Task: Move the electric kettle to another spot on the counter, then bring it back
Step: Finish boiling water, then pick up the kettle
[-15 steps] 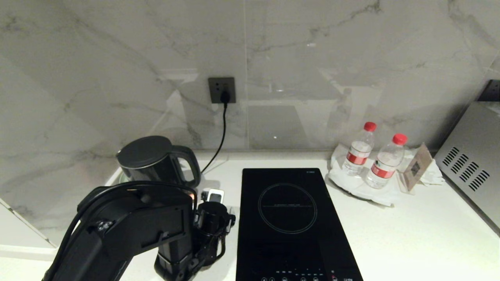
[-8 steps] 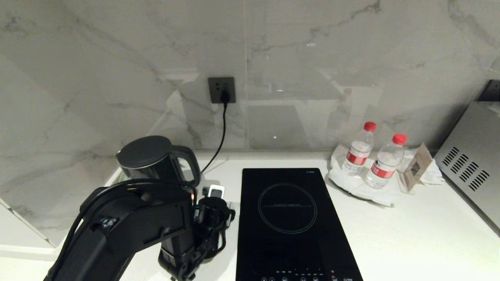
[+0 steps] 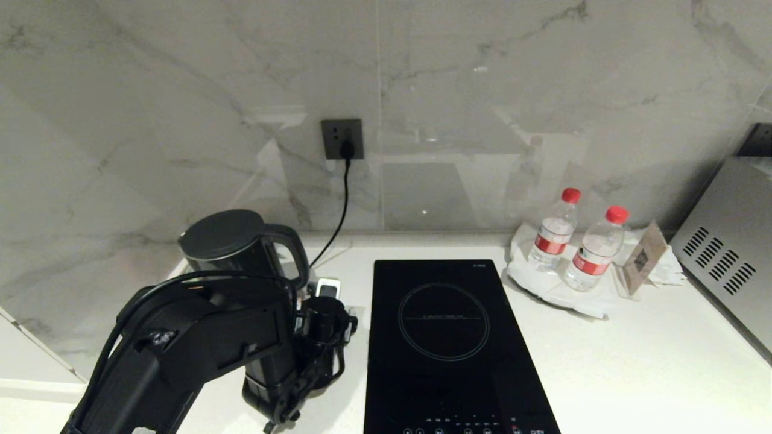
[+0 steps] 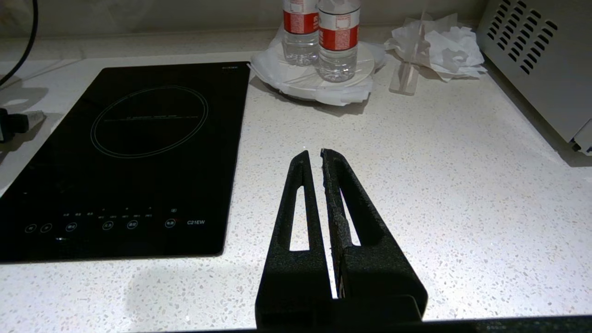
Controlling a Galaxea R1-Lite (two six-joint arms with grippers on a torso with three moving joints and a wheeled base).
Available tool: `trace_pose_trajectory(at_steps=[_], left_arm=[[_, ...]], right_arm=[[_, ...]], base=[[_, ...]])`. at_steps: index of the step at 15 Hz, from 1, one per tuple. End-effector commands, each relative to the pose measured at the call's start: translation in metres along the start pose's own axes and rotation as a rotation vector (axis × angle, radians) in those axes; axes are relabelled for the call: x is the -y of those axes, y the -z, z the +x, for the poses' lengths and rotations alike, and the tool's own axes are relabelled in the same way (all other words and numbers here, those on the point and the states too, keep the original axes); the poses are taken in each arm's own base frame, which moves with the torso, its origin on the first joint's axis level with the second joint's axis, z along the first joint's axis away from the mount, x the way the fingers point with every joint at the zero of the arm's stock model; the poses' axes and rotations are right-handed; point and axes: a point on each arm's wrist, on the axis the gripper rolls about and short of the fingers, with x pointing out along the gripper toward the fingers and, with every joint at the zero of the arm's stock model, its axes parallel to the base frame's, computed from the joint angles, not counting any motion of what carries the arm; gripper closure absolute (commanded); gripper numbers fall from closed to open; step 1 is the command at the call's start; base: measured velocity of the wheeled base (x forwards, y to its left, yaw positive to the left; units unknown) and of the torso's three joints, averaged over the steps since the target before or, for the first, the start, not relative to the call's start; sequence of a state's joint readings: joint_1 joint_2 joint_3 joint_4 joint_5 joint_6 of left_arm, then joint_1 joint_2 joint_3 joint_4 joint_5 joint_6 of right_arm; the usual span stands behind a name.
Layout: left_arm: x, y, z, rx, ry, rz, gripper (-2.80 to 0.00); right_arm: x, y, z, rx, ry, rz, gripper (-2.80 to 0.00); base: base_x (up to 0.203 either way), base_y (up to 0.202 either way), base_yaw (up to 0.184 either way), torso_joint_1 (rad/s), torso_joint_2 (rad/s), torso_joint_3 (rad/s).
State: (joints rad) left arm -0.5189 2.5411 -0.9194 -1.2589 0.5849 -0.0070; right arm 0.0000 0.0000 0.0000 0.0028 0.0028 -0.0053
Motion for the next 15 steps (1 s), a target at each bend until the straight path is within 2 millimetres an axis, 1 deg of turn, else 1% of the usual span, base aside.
trace_pose_trajectory(at_steps=[1,5,8,11,13,15], left_arm=[[-0.002,-0.004,0.001,0.015,-0.010,-0.013,-2.80],[0.000,0.000,-0.004,0.005,-0.001,-0.003,-2.80],[0.001,0.002,-0.015,-0.010,0.018,0.007,-2.80],[0.005,0.002,-0.041,0.009,0.065,0.013,-2.80],[0.005,-0.007,-0.064,0.037,0.100,0.009,-2.80],[0.001,-0.021,-0.085,0.072,0.123,-0.008,-2.80]], right_arm=[[0.000,0.000,0.000,-0.002,0.000,-0.001,0.00],[0.000,0.000,0.000,-0.002,0.000,-0.001,0.00],[0.000,0.000,0.000,-0.002,0.000,-0.001,0.00],[0.000,0.000,0.000,0.000,0.000,-0.001,0.00],[0.000,0.000,0.000,0.000,0.000,-0.001,0.00],[0.000,0.000,0.000,-0.002,0.000,-0.001,0.00]], base=[[0.000,0.000,0.000,0.000,0.00,0.000],[0.000,0.000,0.000,0.000,0.00,0.000],[0.000,0.000,0.000,0.000,0.00,0.000],[0.000,0.000,0.000,0.000,0.00,0.000],[0.000,0.000,0.000,0.000,0.00,0.000],[0.000,0.000,0.000,0.000,0.00,0.000]])
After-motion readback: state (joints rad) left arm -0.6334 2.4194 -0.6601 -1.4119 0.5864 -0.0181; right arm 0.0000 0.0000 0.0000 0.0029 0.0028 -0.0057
